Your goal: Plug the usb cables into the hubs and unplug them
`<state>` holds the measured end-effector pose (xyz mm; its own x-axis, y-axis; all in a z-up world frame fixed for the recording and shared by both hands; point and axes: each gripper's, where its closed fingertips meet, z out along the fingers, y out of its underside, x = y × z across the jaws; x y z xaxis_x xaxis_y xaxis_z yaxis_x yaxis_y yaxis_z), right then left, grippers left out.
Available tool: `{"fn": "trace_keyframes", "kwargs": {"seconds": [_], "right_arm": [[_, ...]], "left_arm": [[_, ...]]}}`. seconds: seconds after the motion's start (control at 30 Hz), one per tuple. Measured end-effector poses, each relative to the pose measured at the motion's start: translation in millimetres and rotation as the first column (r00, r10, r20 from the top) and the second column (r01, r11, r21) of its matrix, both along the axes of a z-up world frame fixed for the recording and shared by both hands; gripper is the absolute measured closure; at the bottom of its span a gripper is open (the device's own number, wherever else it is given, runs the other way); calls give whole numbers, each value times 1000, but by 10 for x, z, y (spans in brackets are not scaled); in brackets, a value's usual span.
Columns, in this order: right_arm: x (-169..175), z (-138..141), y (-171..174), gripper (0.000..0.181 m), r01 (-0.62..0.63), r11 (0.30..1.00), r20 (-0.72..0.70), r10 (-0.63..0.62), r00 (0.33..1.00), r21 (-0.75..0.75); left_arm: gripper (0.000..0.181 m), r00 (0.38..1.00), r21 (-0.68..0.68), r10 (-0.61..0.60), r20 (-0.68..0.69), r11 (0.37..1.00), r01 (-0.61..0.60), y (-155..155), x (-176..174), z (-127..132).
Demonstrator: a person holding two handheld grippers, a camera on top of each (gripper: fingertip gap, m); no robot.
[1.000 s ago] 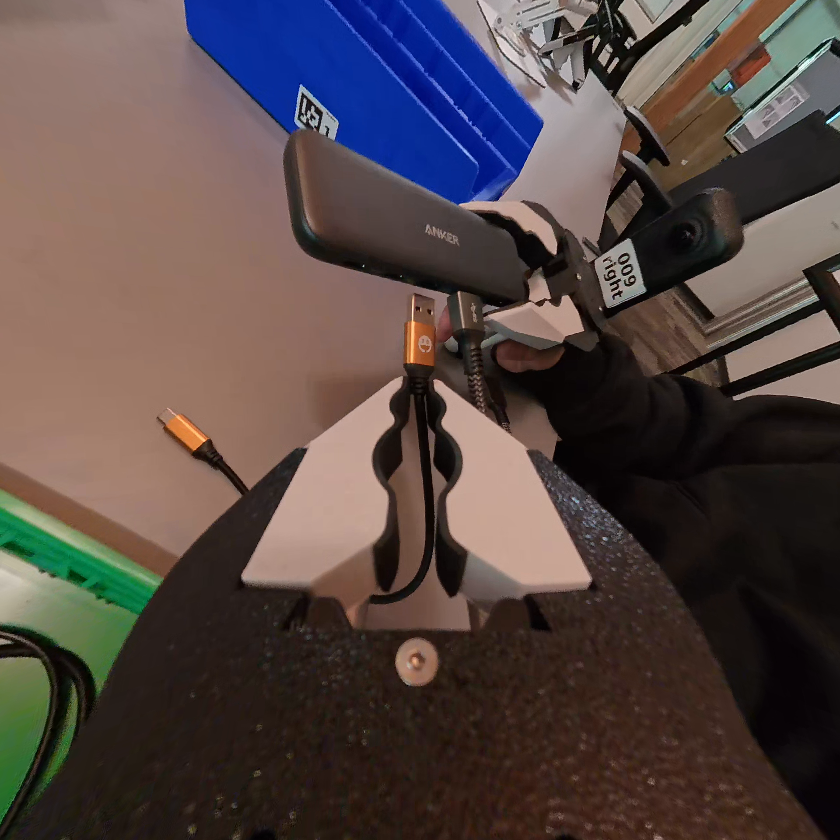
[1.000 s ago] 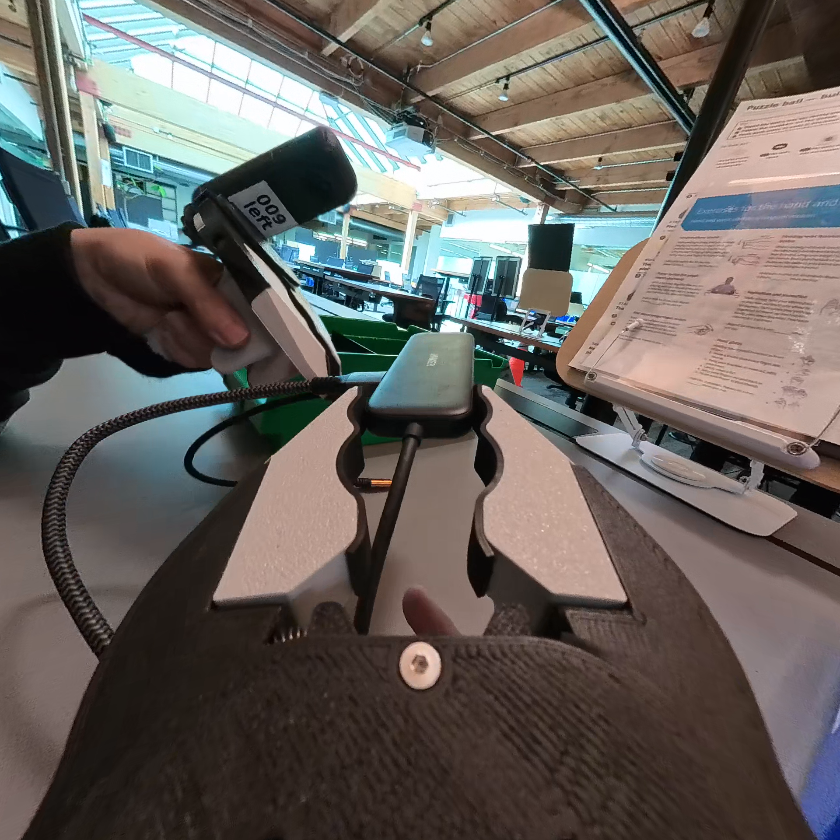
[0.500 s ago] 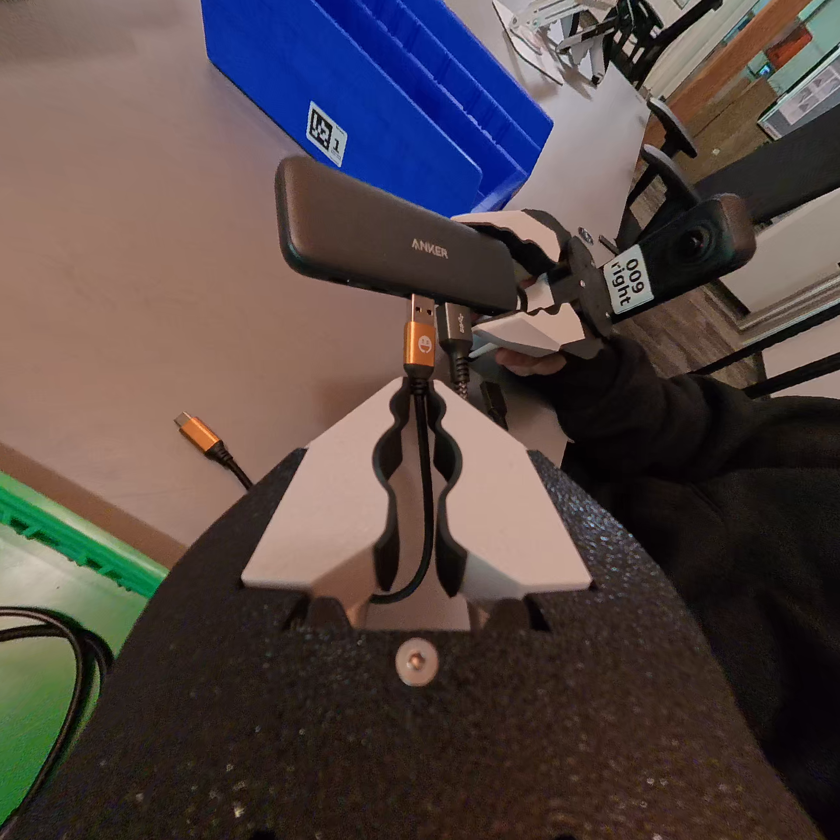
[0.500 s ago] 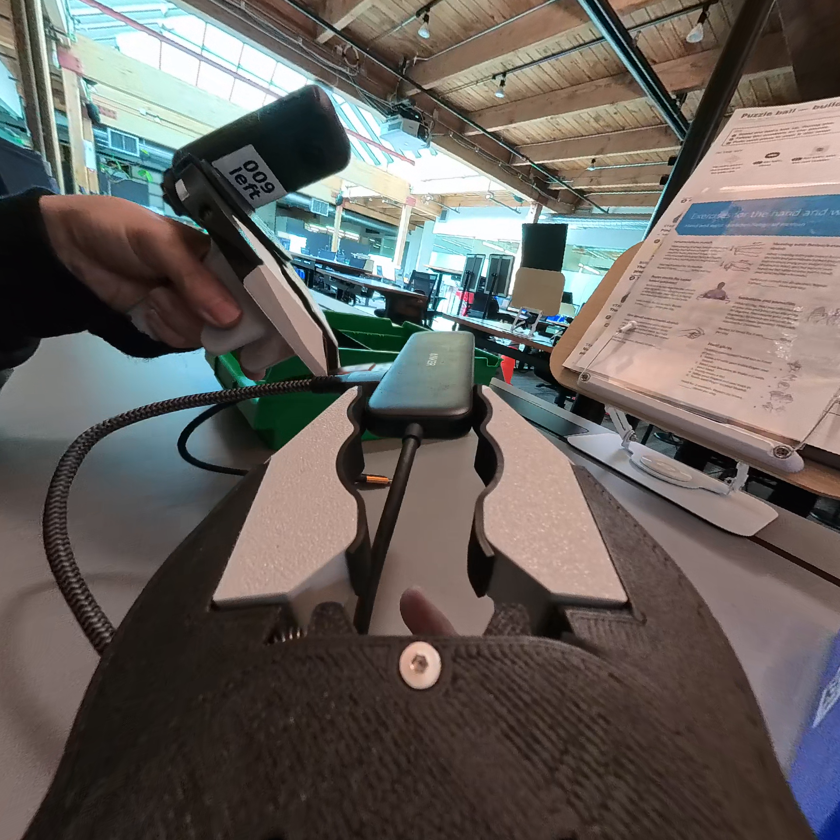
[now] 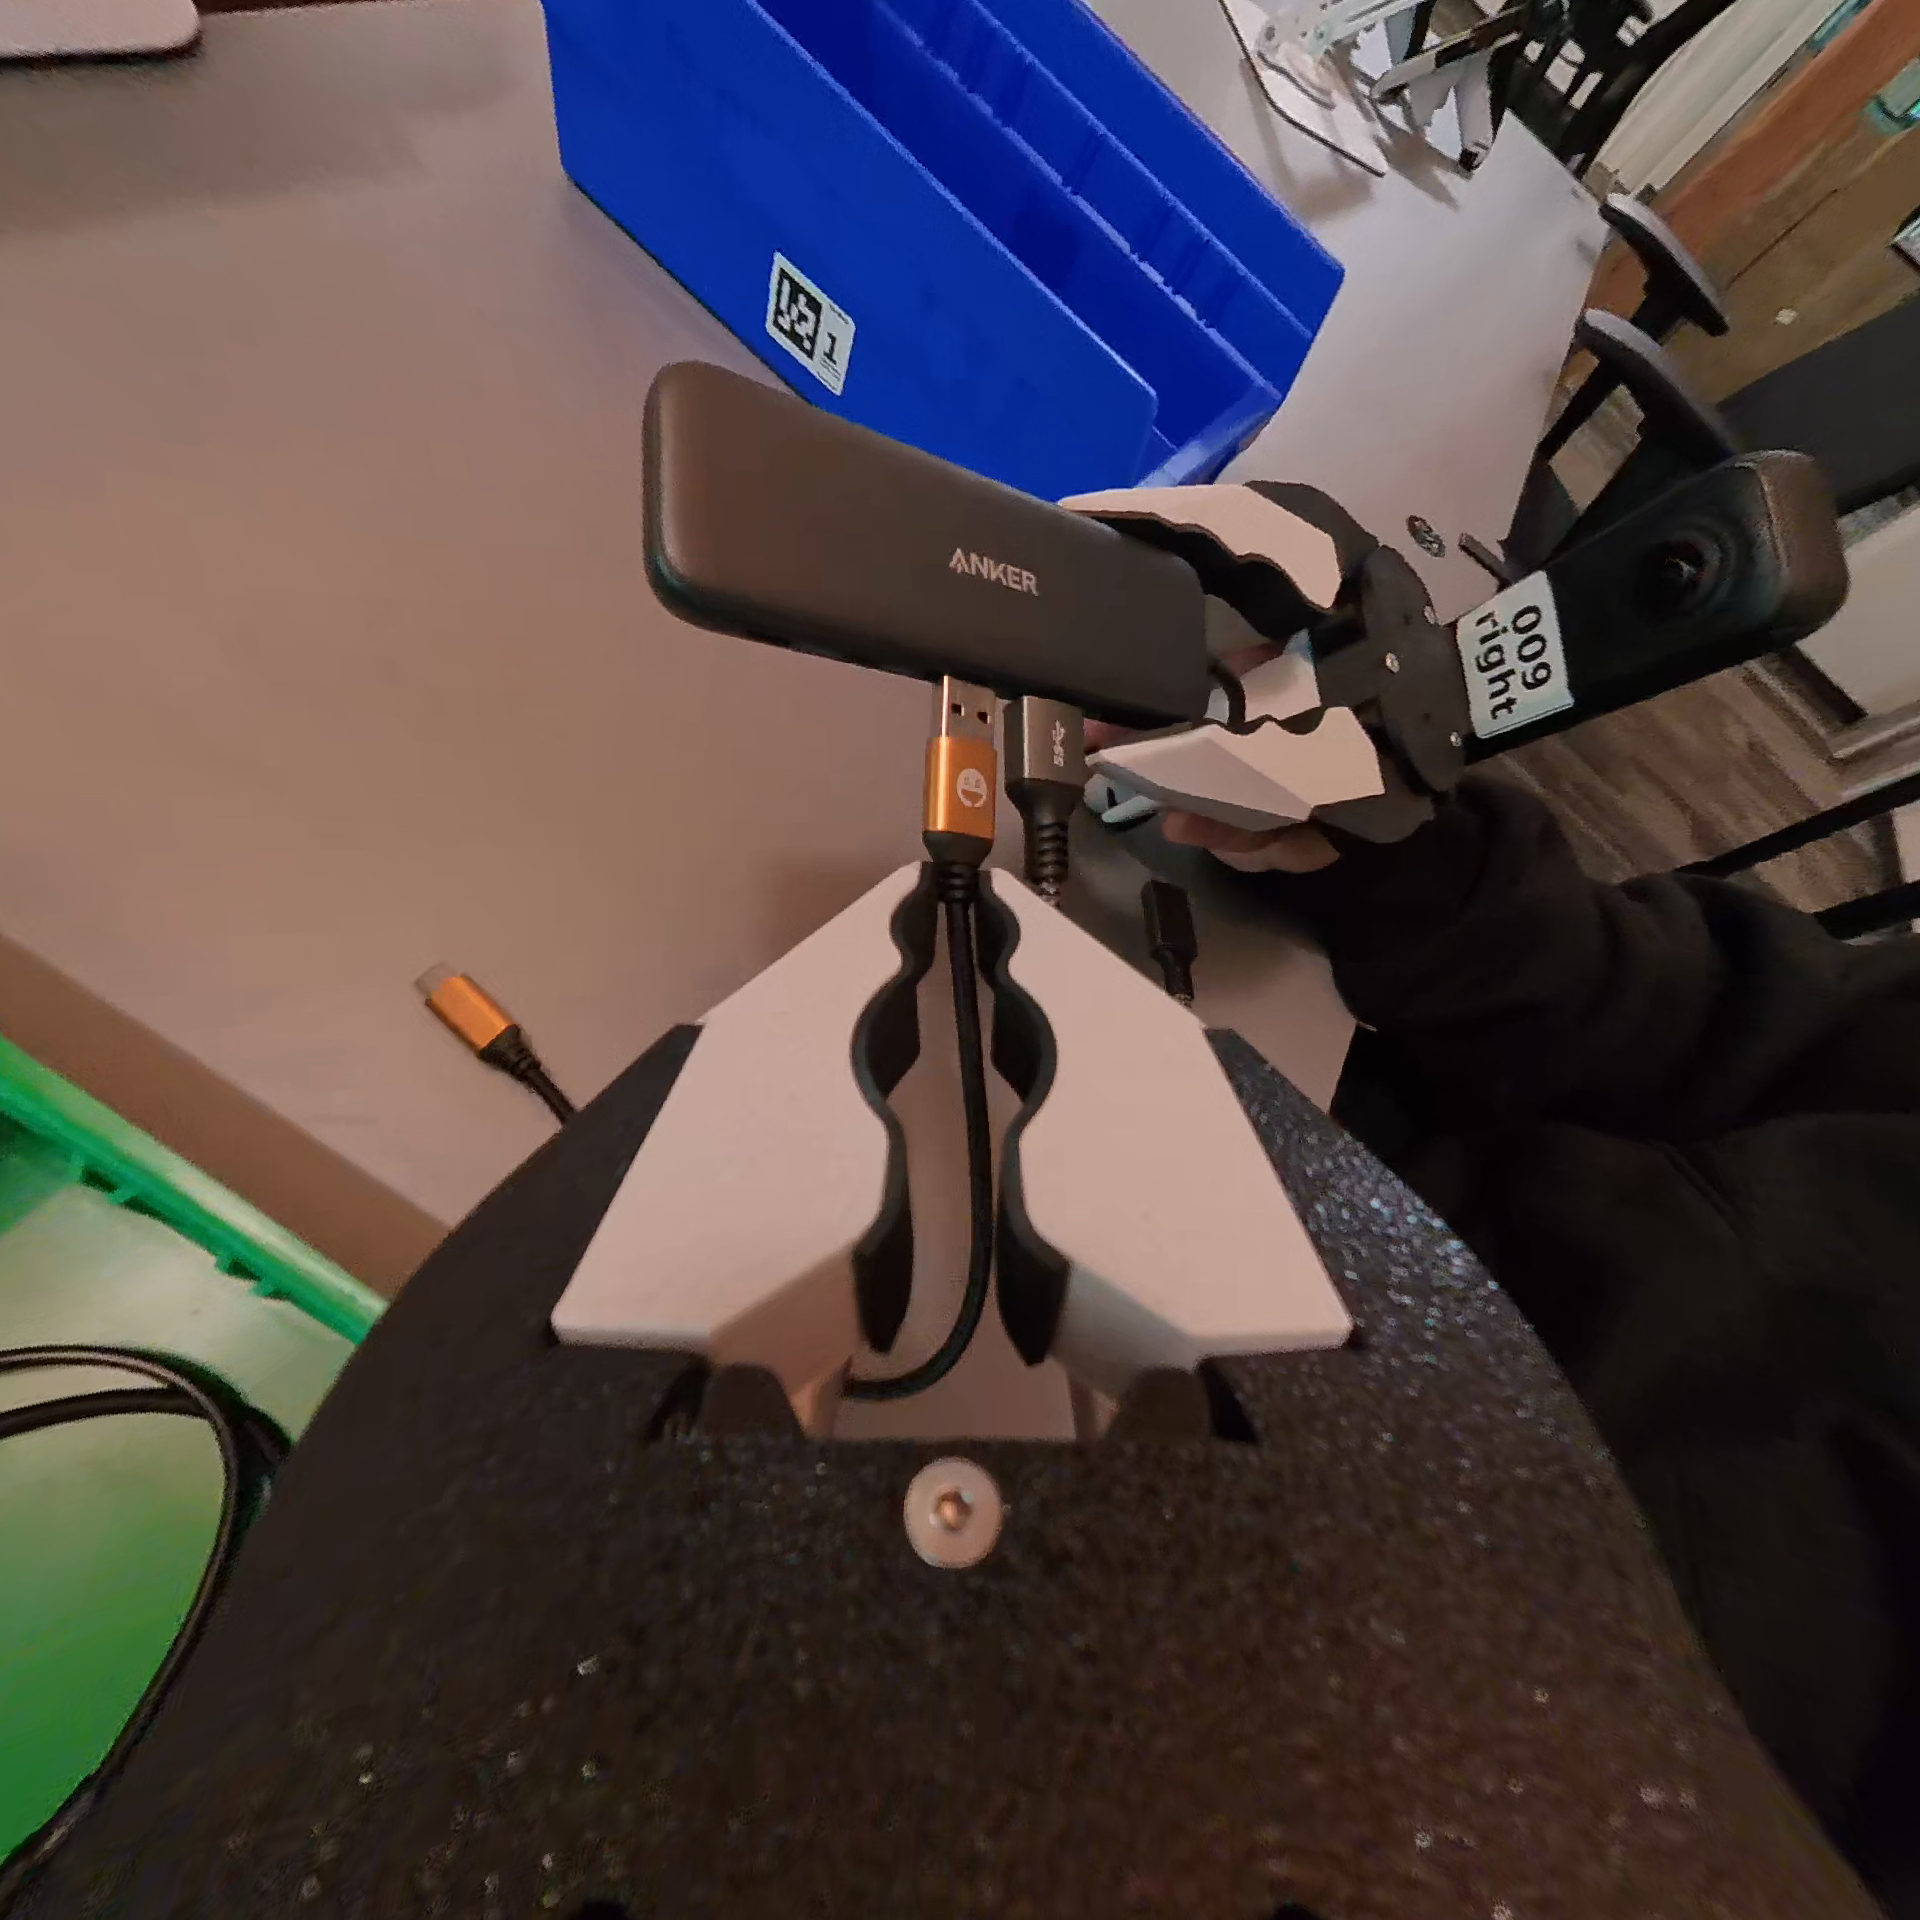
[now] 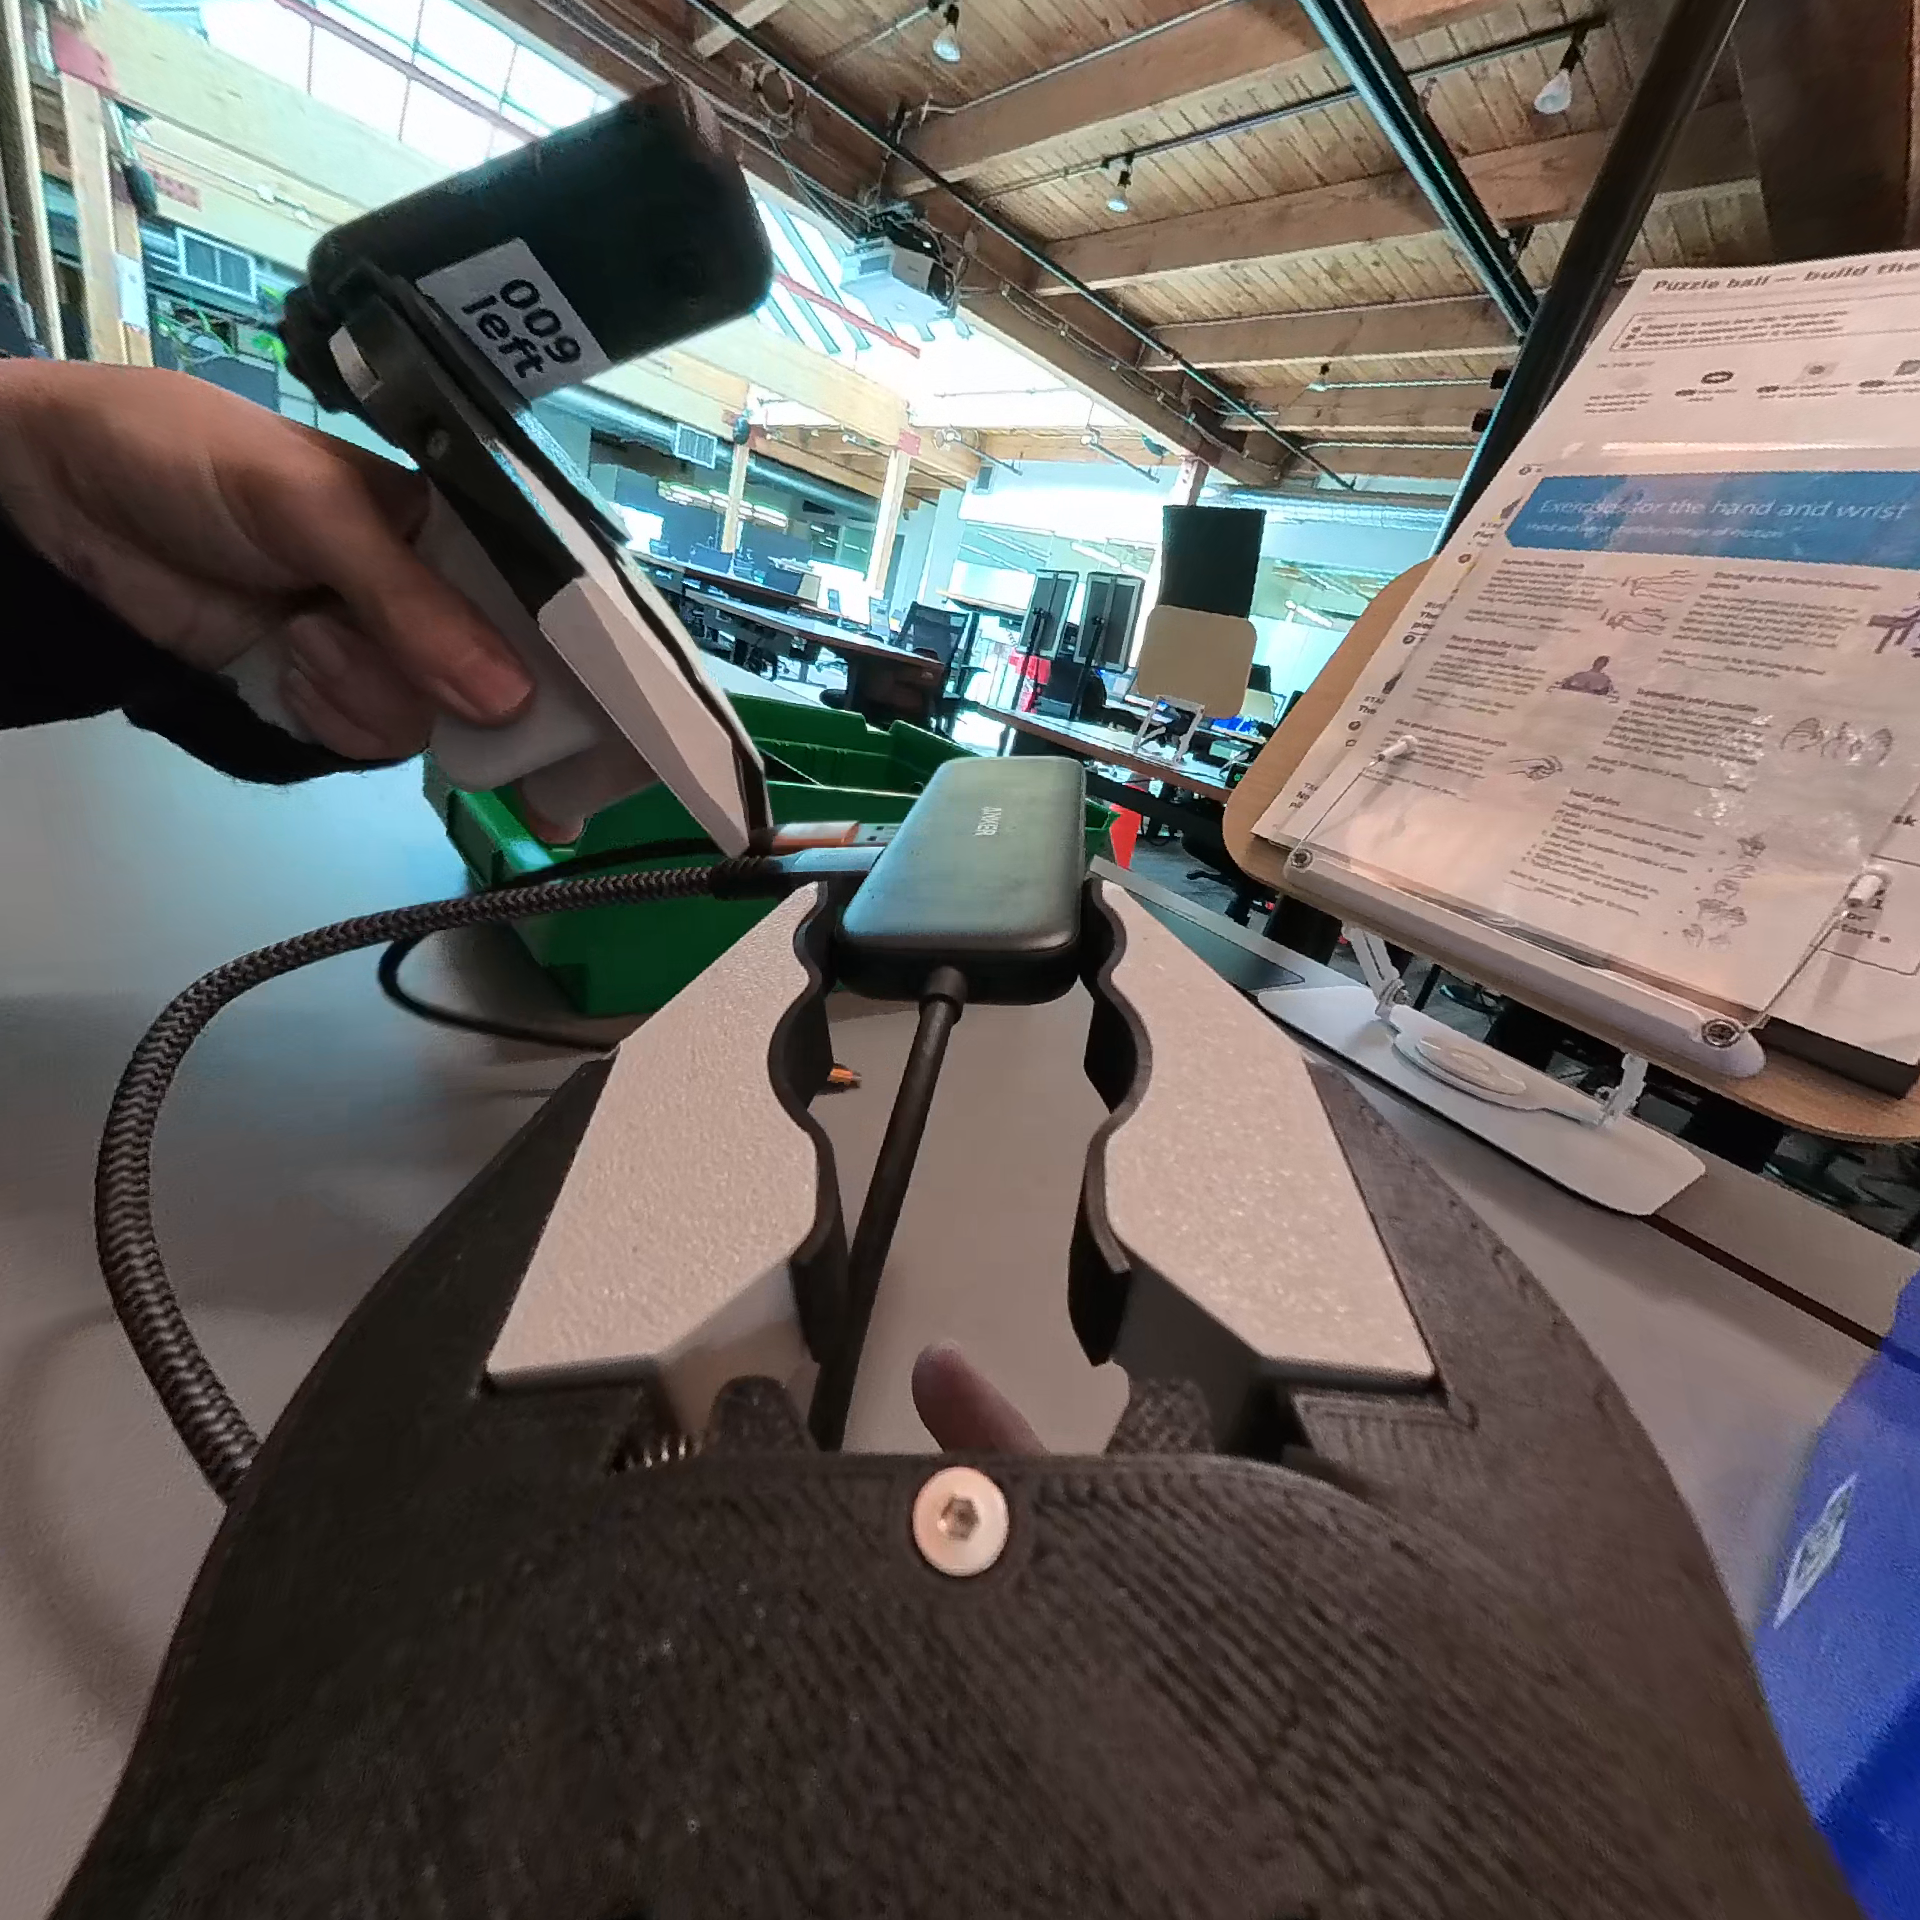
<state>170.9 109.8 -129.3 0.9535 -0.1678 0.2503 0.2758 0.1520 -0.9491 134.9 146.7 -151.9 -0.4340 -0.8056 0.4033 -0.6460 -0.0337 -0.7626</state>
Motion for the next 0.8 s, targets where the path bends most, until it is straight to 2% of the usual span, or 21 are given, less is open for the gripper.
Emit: {"fn": "trace_keyframes", "kwargs": {"seconds": [0.17, 0.37, 0.53, 0.67, 0.8], "right_arm": [[7, 1, -3, 136, 10, 1000, 14, -10, 1000, 0], [22, -5, 0, 136, 41, 999, 57, -41, 998, -7], [31, -11, 1, 136, 23, 1000, 20, -23, 1000, -4], [21, -17, 11, 136, 39, 999, 49, -38, 998, -12], [80, 3, -16, 136, 49, 999, 9, -49, 999, 8]], "left_arm": [[177, 1000, -108, -19, -16, 994, 17, -13, 10, 6], [177, 1000, -178, -8, -11, 984, 6, 19, 41, 35], [176, 1000, -146, 10, 7, 989, -9, 17, 70, 36], [177, 999, -90, 32, 26, 996, -29, 16, 87, 46], [176, 992, -42, 47, 115, 998, -42, -10, 162, 106]]}}
